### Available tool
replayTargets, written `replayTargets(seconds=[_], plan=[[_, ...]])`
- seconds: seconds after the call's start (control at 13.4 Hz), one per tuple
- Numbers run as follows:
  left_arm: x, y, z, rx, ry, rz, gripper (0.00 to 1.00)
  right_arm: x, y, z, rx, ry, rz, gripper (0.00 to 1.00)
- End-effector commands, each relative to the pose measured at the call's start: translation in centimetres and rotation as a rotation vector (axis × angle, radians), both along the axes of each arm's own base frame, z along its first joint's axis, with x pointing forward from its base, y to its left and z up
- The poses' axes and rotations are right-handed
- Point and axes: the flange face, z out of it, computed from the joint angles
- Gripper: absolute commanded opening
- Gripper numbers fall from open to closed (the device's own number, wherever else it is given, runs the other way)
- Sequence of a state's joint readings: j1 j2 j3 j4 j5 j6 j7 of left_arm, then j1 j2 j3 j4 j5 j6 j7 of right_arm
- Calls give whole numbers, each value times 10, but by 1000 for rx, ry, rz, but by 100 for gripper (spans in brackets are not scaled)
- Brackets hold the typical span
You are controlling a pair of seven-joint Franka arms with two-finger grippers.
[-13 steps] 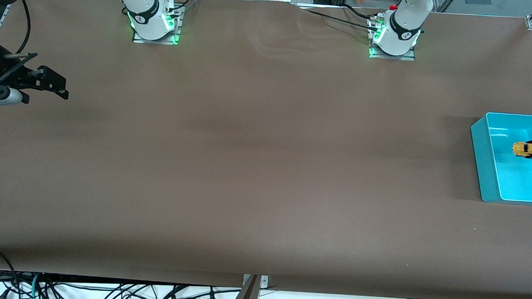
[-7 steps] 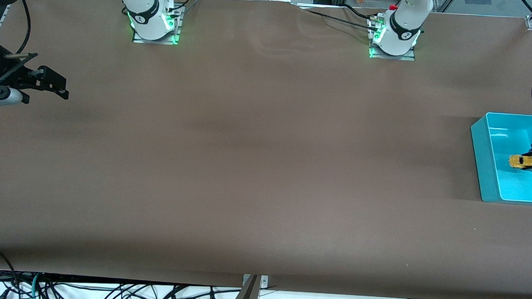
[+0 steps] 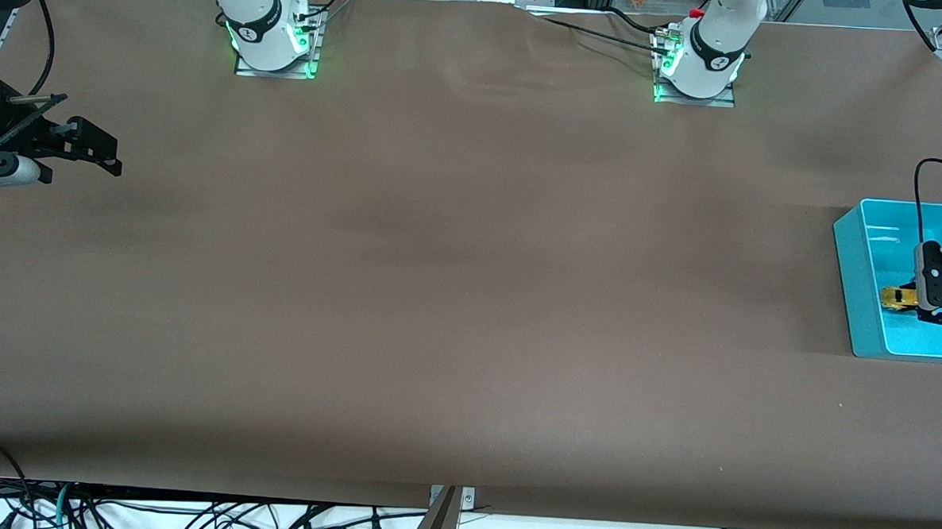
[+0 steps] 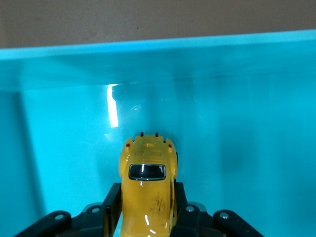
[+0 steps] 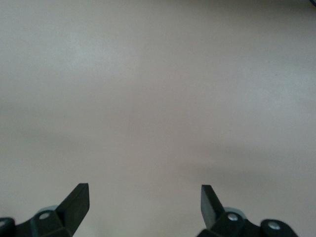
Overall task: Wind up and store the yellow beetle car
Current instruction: 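Open the left gripper to release the car inside the tray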
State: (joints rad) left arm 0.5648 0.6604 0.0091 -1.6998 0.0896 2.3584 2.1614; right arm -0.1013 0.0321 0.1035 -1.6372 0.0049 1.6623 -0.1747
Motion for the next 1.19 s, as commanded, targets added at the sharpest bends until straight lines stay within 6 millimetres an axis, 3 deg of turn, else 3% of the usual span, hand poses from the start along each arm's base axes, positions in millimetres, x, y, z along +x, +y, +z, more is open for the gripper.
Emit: replayTargets(seconds=[0.0, 0.22, 0.45, 0.6, 0.74, 0.82, 0.89, 0.97, 1.12], plan=[[1, 1, -4, -7, -24, -1, 5, 2, 1, 6, 8, -2, 0, 100], [0, 0, -11, -12, -19, 4, 17, 2, 0, 5, 8, -1, -1, 100], [0, -1, -16, -19, -16, 12, 19, 2, 0, 6, 11, -2, 0, 100], [0, -1, -12, -18, -15, 5, 35, 2, 0, 6, 11, -1, -1, 100], [1, 0, 0, -15, -20, 1, 38, 2, 0, 6, 11, -1, -1, 100], [0, 0, 6, -17, -14, 2, 59, 2, 0, 6, 11, -1, -1, 100], [1, 1, 14, -19, -8, 1, 89, 2, 0, 6, 11, -1, -1, 100], [0, 1, 24, -20, 1, 0, 100, 2, 0, 6, 11, 1, -1, 100], [-1, -3, 52, -36, 26, 3, 100, 2, 0, 6, 11, -1, -1, 100]])
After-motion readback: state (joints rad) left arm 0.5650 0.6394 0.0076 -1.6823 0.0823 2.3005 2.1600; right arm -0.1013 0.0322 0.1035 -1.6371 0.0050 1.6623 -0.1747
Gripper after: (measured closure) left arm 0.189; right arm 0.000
